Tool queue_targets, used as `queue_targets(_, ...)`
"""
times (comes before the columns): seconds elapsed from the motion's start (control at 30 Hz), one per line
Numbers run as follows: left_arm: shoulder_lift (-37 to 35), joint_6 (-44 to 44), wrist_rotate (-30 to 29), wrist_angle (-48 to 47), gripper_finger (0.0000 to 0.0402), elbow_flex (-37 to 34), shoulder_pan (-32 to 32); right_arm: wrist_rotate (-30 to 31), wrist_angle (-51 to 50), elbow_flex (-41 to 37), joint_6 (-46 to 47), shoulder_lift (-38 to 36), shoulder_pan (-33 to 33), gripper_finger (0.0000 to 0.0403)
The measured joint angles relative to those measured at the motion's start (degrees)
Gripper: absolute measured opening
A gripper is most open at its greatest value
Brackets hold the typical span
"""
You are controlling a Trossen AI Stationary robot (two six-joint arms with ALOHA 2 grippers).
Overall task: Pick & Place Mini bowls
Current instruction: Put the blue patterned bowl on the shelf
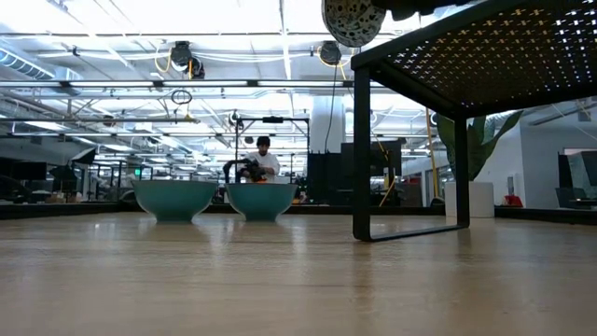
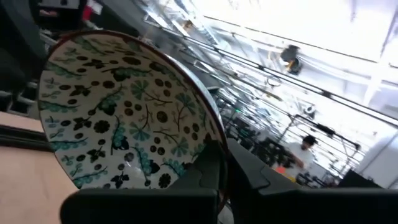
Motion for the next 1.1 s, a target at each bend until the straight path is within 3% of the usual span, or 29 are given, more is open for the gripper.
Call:
queue_targets(0.4, -6.4, -4.0, 20.1, -16.1, 0.0066, 0.2, -2.9, 1.3, -23.7, 10.3, 7.7, -5.7, 6.4, 0.0001)
queue_targets(0.5, -9.1, -4.2, 24.2, -22.8, 0.0067, 0.0, -1.1, 1.2, -33.5, 17.2, 11.4, -6.3, 11.1, 0.0001)
queue_targets(0.67, -12.2, -4.0, 37.5, -25.5, 0.0067, -2.0, 3.9, 1.0, -54.1, 32.2, 20.9, -3.2, 19.3, 0.0001)
queue_targets(0.77, -13.4, -3.1, 44.7, -19.7, 0.0067, -5.9, 7.6, 1.2, -70.3, 42.4, 30.4, 0.8, 23.2, 0.0000)
queue_targets(0.87, -14.7, -4.4, 48.0, -12.8, 0.0067, -10.9, 11.5, 0.3, -88.9, 52.7, 44.1, 5.6, 25.7, 0.0000)
queue_targets(0.97, -17.2, -7.5, 48.2, -10.3, 0.0067, -16.0, 14.9, -7.1, -104.8, 61.7, 58.8, 9.7, 26.6, 0.0000)
queue_targets(1.03, -17.3, -9.3, 48.2, -5.5, 0.0067, -17.9, 16.5, -14.4, -111.6, 66.2, 66.4, 11.9, 26.6, 0.0000)
queue_targets(1.1, -19.0, -10.7, 48.3, -6.6, 0.0067, -20.4, 17.7, -21.9, -116.5, 68.6, 72.0, 13.4, 26.6, 0.0000)
